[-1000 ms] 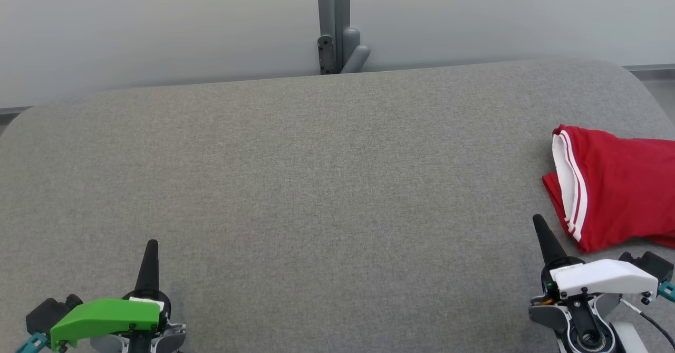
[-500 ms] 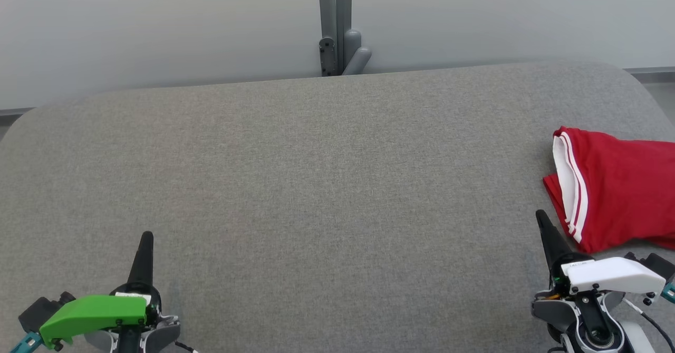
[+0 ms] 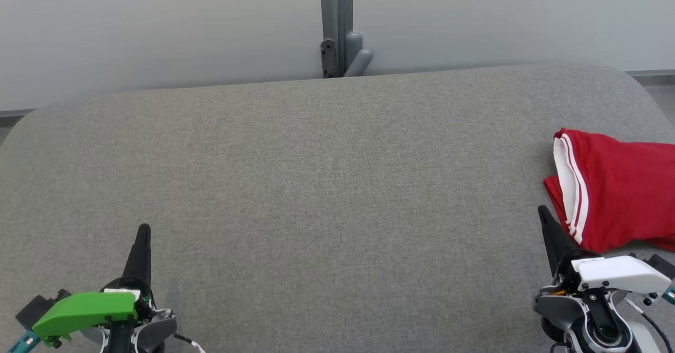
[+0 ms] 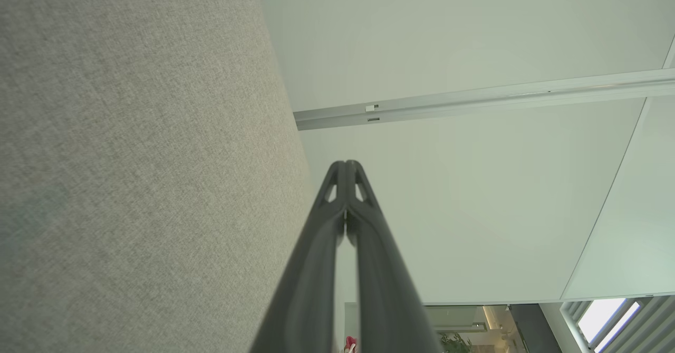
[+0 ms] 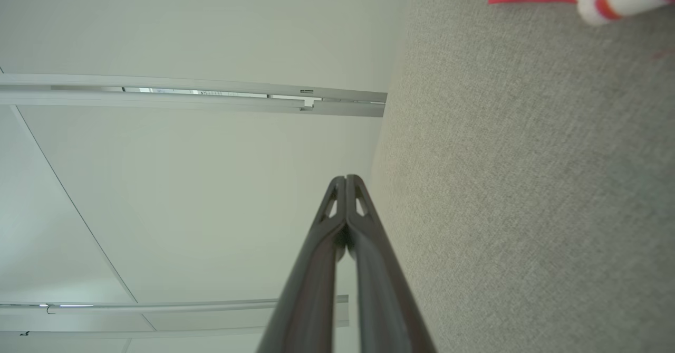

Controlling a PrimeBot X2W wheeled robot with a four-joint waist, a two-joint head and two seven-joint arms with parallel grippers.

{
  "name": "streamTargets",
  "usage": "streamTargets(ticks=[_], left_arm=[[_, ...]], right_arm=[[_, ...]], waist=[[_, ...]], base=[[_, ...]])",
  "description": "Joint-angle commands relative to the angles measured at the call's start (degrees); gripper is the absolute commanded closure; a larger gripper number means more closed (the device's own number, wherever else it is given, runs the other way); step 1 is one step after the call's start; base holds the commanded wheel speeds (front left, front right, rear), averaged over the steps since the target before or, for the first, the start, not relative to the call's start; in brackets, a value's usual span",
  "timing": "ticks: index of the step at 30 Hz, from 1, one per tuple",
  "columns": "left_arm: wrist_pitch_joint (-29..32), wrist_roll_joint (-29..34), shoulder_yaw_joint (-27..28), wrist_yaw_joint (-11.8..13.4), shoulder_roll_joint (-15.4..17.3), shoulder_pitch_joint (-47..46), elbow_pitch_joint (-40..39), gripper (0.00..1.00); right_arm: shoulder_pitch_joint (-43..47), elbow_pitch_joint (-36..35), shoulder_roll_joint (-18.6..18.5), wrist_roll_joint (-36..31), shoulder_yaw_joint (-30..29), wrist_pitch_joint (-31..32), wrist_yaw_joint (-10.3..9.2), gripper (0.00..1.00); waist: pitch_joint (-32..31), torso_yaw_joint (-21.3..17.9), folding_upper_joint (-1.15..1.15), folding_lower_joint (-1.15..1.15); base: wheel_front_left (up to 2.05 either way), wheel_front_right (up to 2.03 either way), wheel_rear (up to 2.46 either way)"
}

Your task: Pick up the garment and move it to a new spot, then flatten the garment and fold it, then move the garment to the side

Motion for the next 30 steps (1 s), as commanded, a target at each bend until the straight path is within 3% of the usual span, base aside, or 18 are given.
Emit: streamTargets(ticks=[1,16,30], left_arm=[[0.30,-1.11,0.46,-0.36,0.35,-0.81,-0.45,1.00],[1.88,-6.72,1.08,-0.82,0.39,-1.31,-1.12,1.00],[1.83,-6.53,1.04,-0.77,0.39,-1.15,-1.04,1.00]], right_arm=[[-0.43,-0.57,-0.31,1.23,-0.30,0.38,0.03,1.00],[-0.41,-1.40,-0.34,7.22,-0.92,1.94,0.02,1.00],[-0.41,-1.33,-0.34,7.02,-0.88,1.88,0.02,1.00]], waist=[[-0.02,0.02,0.00,0.00],[-0.36,0.21,0.00,0.00],[-0.36,0.21,0.00,0.00]], base=[[0.00,0.00,0.00],[0.00,0.00,0.00],[0.00,0.00,0.00]])
